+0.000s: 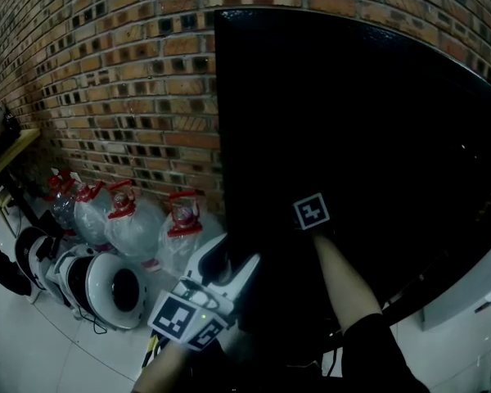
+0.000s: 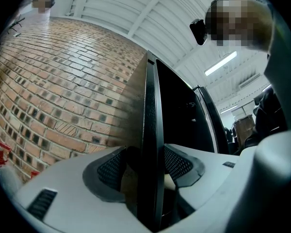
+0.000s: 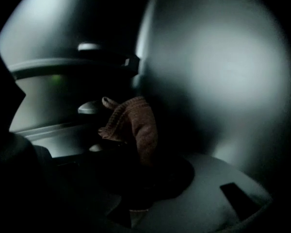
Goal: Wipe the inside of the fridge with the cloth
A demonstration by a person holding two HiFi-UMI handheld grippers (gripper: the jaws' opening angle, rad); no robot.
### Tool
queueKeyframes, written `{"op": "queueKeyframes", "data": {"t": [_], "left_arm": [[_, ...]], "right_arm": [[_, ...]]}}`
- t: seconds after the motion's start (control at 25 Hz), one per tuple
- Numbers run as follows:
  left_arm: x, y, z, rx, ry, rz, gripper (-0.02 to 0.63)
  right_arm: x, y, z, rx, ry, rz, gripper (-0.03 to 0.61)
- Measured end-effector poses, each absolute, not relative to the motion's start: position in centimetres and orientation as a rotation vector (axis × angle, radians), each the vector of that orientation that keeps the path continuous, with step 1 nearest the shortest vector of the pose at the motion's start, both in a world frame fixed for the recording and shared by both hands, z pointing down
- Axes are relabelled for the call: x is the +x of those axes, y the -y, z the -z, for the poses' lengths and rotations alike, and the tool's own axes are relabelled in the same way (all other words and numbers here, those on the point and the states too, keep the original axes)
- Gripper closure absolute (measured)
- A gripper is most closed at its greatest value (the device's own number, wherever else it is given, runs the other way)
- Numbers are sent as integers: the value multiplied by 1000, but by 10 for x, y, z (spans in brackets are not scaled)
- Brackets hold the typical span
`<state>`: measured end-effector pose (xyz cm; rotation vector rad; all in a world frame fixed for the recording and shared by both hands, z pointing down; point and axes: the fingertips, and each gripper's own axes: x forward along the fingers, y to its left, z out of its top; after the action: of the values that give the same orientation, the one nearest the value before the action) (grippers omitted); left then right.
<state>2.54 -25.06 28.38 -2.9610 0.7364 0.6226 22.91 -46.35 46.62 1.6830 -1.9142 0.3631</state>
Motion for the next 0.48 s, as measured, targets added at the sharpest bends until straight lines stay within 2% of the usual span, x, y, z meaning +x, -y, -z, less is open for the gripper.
{"op": "queueKeyframes", "data": {"t": [0.48], "left_arm": [[26, 249, -282, -2961, -763, -641, 371]], "right_arm": [[294, 432, -456, 1903, 1778, -327, 505]]}}
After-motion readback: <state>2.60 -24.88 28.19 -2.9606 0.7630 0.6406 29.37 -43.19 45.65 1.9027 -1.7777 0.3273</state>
